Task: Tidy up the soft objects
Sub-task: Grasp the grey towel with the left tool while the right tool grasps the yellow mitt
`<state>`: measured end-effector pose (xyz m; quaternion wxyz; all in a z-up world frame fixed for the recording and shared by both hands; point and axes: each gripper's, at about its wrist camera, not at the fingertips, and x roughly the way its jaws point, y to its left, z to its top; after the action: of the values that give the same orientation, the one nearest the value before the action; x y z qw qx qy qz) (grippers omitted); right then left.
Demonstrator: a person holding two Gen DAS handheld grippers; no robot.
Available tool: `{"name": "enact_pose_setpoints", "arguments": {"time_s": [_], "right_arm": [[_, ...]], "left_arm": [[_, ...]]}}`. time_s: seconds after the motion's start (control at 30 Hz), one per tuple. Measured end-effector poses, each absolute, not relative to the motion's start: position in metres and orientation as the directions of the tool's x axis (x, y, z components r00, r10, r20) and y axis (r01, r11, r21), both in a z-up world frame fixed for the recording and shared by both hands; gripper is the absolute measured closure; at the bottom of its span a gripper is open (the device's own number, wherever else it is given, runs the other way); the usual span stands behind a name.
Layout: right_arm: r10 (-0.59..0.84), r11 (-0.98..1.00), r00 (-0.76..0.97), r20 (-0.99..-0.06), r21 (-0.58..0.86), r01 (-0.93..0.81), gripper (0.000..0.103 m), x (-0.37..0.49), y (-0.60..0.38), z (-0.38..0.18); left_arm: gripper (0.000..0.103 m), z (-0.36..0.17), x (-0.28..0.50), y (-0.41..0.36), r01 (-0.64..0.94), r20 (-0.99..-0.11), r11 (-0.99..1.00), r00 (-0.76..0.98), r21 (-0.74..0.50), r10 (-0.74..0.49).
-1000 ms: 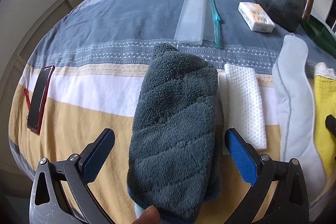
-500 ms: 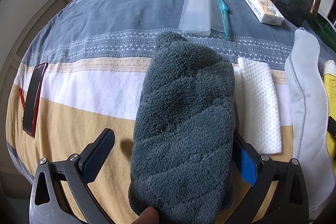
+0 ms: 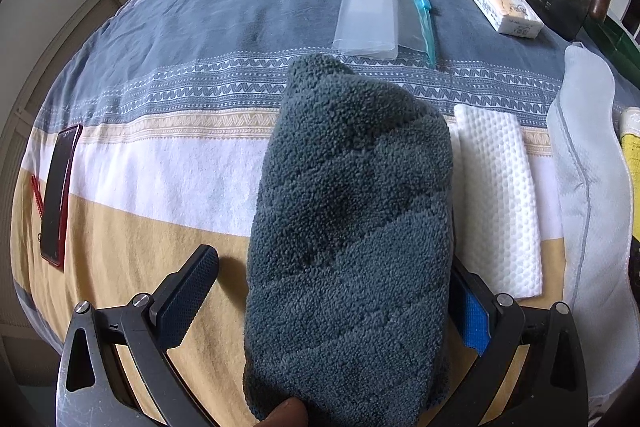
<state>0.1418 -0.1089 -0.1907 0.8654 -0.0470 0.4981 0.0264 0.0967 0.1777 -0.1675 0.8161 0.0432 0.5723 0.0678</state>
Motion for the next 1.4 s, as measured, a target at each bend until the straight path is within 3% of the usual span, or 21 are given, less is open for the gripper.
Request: {"name": "enact_pose_setpoints", "arguments": {"time_s": [0.3, 0.77, 1.1, 1.27, 1.4], "right_arm": [[0.009, 0.996, 0.495, -0.869, -0.037, -0.084, 0.001, 0.148, -0.107, -0.194], [0.021, 0.995, 0.502, -0.864, -0.034, -0.099, 0.017, 0.146, -0.099, -0.192], [0.022, 0.992, 0.515, -0.857, -0.047, -0.120, 0.048, 0.142, -0.096, -0.186], [0.018, 0.989, 0.527, -0.849, -0.064, -0.136, 0.065, 0.138, -0.092, -0.183], [0.014, 0.988, 0.535, -0.844, -0.072, -0.139, 0.078, 0.136, -0.091, -0.181]], "left_arm": [[0.001, -0.170, 0.099, 0.179, -0.065, -0.932, 0.988, 0.328, 0.140, 0.154], [0.005, -0.170, 0.099, 0.175, -0.054, -0.931, 0.989, 0.332, 0.139, 0.149], [0.022, -0.169, 0.099, 0.171, -0.025, -0.933, 0.990, 0.333, 0.136, 0.136], [0.041, -0.167, 0.097, 0.169, -0.012, -0.934, 0.992, 0.335, 0.125, 0.122], [0.051, -0.165, 0.097, 0.168, -0.006, -0.933, 0.991, 0.337, 0.136, 0.130]]}}
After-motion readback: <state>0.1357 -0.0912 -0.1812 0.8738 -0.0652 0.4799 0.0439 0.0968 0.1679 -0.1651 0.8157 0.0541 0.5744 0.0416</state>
